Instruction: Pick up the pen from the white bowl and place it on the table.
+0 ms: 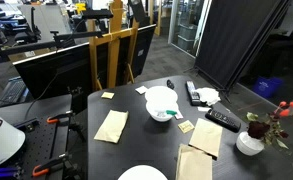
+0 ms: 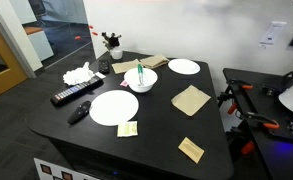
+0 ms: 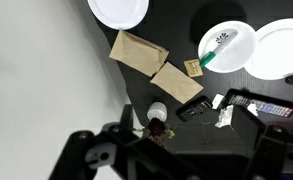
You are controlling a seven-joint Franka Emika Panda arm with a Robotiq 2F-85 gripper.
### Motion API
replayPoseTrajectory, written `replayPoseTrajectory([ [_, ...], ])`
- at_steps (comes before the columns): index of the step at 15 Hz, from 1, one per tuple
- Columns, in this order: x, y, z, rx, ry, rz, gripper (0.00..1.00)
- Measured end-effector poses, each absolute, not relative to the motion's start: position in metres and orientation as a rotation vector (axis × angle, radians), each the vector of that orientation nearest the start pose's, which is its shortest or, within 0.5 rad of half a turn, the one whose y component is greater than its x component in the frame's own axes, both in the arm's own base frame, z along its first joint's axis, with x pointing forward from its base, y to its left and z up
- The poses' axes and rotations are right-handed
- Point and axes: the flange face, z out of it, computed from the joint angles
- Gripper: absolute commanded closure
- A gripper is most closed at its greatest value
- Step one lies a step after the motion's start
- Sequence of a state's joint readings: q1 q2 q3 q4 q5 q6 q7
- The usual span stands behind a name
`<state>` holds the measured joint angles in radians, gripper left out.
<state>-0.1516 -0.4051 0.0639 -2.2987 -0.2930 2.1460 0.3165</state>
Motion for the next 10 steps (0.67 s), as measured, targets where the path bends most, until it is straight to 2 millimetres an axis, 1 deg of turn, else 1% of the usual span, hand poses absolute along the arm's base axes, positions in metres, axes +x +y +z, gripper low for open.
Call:
replayPoseTrajectory([
  [8, 0.4524, -0.0483, 0.531, -3.333, 0.47, -0.474, 0.0],
  [10, 0.4551, -0.0452, 0.5258, -3.319, 0.519, -0.473, 0.0],
])
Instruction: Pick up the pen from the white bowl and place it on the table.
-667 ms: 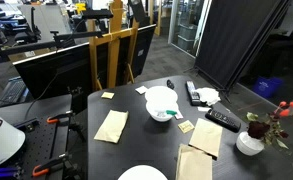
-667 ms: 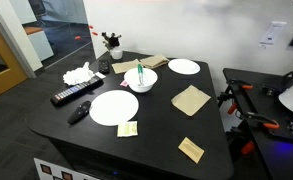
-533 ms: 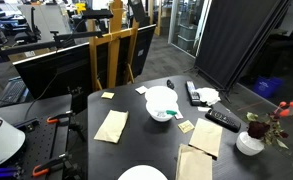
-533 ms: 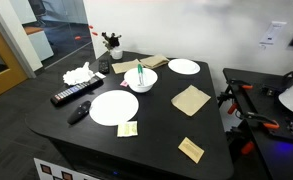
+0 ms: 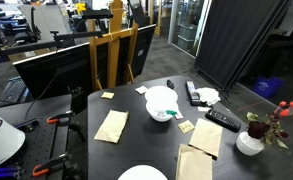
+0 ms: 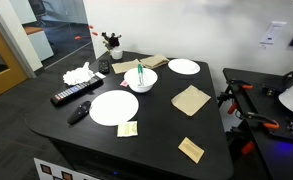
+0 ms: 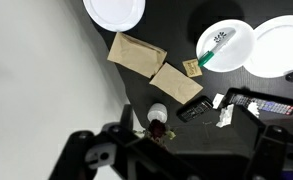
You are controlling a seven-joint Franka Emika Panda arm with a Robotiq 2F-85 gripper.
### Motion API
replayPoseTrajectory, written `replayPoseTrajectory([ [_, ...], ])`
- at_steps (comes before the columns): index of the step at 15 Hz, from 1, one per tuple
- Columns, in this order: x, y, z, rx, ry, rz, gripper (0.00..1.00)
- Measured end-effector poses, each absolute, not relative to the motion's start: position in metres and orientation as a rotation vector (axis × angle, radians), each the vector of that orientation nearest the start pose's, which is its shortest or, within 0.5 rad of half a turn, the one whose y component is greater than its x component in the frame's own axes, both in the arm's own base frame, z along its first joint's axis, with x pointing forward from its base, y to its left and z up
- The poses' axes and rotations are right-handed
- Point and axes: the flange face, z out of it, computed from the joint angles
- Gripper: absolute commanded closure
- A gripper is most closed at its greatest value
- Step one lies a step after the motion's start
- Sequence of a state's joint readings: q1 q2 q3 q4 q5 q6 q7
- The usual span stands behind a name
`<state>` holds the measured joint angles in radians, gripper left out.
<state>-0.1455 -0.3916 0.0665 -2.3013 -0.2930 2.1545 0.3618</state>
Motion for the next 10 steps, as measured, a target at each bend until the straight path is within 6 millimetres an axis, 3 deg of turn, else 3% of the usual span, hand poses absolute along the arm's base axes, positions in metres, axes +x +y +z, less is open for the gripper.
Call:
replayPoseTrajectory([
  [10, 0.491, 0.012, 0.454, -3.112, 0.971, -0.51, 0.0],
])
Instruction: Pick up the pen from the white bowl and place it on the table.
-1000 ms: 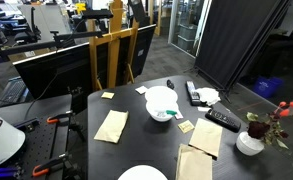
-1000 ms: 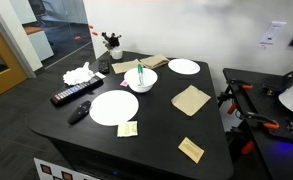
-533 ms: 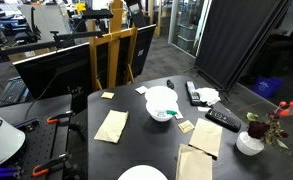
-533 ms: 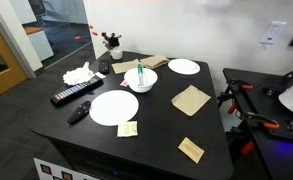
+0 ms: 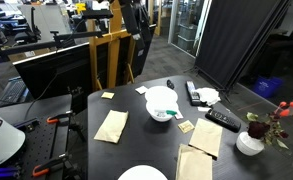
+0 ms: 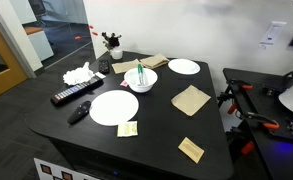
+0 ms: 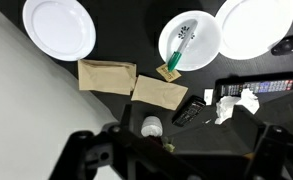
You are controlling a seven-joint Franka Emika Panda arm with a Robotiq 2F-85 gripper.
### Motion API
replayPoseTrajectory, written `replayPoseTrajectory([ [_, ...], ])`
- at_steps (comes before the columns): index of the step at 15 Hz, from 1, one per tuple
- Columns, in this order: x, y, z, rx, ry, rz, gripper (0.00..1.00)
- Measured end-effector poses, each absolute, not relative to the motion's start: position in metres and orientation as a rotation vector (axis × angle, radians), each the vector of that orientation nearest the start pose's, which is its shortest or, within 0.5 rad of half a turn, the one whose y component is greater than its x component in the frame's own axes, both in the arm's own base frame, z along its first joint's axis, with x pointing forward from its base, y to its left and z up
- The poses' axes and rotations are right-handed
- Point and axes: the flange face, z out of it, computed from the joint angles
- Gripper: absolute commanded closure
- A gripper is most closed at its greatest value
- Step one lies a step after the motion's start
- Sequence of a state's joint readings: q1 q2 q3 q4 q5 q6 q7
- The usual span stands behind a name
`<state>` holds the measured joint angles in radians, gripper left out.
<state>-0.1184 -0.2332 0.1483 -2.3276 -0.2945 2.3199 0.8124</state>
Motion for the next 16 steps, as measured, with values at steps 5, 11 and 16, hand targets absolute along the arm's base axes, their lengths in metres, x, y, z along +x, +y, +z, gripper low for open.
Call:
replayPoseTrajectory([
  [5, 0.512, 0.024, 0.408, -2.993, 1.13, -0.506, 0.0],
  [11, 0.532, 0.027, 0.355, -2.901, 1.201, -0.485, 0.0],
  [16, 0.543, 0.014, 0.318, -2.893, 1.229, -0.442, 0.0],
])
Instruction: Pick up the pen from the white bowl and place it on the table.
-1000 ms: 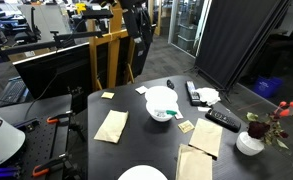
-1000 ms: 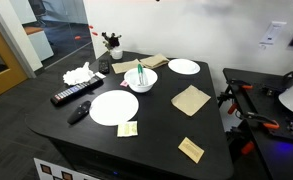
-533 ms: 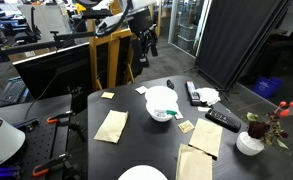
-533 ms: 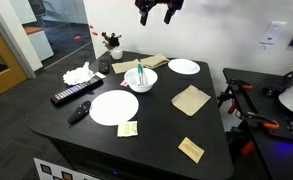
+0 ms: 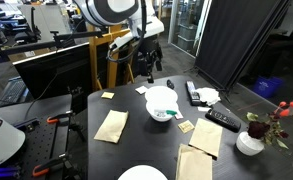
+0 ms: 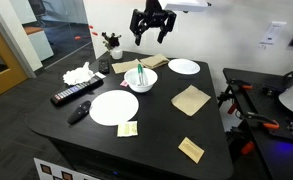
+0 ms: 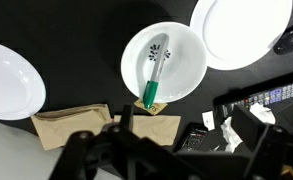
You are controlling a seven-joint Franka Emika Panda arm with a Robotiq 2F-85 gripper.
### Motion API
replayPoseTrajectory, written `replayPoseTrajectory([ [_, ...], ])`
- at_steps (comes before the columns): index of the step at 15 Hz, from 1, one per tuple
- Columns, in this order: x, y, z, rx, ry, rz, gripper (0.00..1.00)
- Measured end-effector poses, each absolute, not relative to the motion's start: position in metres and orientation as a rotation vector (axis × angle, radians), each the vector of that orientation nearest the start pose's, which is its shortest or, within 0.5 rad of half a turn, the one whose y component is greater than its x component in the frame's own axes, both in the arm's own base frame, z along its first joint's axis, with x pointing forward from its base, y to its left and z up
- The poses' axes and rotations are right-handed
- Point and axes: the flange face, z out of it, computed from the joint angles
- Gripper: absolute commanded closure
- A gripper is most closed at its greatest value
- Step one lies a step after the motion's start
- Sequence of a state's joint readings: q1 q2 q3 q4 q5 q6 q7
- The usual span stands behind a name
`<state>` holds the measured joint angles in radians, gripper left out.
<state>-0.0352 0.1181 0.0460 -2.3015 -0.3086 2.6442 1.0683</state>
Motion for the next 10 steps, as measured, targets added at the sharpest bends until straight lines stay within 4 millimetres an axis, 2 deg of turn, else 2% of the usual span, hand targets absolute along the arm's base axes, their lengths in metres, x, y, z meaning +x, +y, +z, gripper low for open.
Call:
replayPoseTrajectory([
  [5, 0.556, 0.006, 0.285, -2.885, 1.28, -0.38, 0.0],
  [10, 0.57, 0.009, 0.257, -2.851, 1.363, -0.32, 0.0],
])
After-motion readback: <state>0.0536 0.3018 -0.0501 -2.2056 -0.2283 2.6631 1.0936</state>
